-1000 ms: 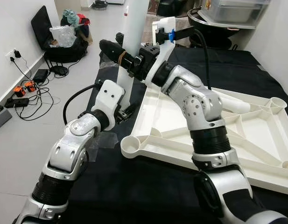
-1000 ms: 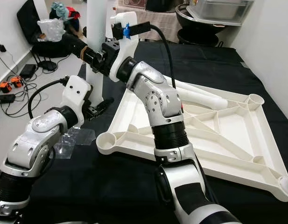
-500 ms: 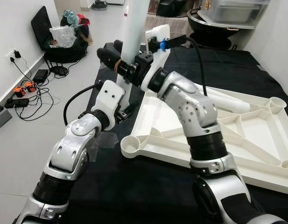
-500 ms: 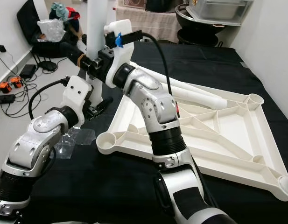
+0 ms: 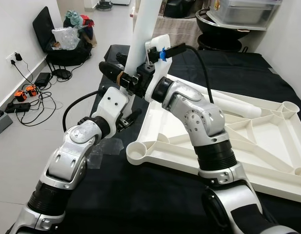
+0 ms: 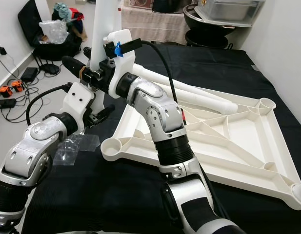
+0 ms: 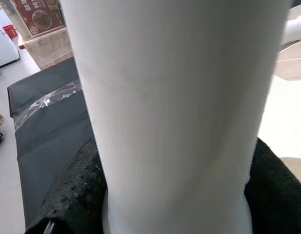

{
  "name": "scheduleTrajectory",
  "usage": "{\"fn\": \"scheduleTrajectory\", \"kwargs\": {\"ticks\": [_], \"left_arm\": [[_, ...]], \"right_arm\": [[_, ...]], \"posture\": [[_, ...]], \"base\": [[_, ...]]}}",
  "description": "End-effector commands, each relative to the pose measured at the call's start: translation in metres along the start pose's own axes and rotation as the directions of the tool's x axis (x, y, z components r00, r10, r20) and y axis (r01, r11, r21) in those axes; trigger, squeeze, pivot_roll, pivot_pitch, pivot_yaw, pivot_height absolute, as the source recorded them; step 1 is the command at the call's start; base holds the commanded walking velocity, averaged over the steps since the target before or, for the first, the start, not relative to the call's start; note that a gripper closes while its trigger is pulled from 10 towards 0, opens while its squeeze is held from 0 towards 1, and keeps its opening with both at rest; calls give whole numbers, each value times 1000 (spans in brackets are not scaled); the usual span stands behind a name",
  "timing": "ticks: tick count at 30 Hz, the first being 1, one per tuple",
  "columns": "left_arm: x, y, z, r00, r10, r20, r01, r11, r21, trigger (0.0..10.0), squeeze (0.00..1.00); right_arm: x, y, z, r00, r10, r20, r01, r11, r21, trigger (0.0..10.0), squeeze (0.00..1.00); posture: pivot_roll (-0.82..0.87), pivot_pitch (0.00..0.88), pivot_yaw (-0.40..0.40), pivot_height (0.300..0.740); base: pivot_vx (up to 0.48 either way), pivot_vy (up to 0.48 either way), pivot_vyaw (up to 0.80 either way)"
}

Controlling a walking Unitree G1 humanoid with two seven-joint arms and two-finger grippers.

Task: Building children table

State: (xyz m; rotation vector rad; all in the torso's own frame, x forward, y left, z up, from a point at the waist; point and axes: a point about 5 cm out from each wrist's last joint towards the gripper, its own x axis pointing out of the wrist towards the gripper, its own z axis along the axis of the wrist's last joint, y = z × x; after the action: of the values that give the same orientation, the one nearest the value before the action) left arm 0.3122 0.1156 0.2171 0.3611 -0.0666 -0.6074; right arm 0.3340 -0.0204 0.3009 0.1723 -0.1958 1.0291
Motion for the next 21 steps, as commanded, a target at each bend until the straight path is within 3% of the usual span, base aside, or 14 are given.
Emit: {"fn": "scheduleTrajectory", "kwargs": {"ticks": [1, 13, 14, 16, 17, 21], "left_arm": [[5, -21, 5, 994, -107, 31, 105, 993, 61, 10000, 0], [7, -24, 7, 993, -112, 43, 109, 992, 65, 10000, 0], [7, -24, 8, 993, -113, 46, 109, 992, 65, 10000, 0], [7, -24, 8, 993, -113, 46, 109, 992, 65, 10000, 0], [7, -25, 8, 993, -112, 47, 109, 992, 66, 10000, 0], [7, -23, 8, 993, -106, 51, 102, 992, 68, 10000, 0]], "right_arm": [[5, 6, -5, 999, 19, -34, -18, 1000, 17, 10000, 0], [7, 5, -1, 1000, 1, -18, 0, 1000, 27, 10000, 0], [8, 5, 0, 1000, 0, -15, 0, 1000, 29, 5137, 0], [8, 5, 0, 1000, 0, -15, 0, 1000, 29, 5137, 0], [8, 5, 0, 1000, 2, -12, -1, 1000, 30, 0, 0], [9, 6, 1, 1000, 3, -7, -2, 999, 39, 0, 0]], "posture": [[50, 64, -68, 740], [47, 64, -67, 740], [47, 64, -67, 740], [47, 64, -67, 740], [47, 64, -67, 740], [46, 65, -69, 740]], "base": [[0, 0, 0], [0, 0, 0], [0, 0, 0], [0, 0, 0], [0, 0, 0], [0, 0, 0]]}}
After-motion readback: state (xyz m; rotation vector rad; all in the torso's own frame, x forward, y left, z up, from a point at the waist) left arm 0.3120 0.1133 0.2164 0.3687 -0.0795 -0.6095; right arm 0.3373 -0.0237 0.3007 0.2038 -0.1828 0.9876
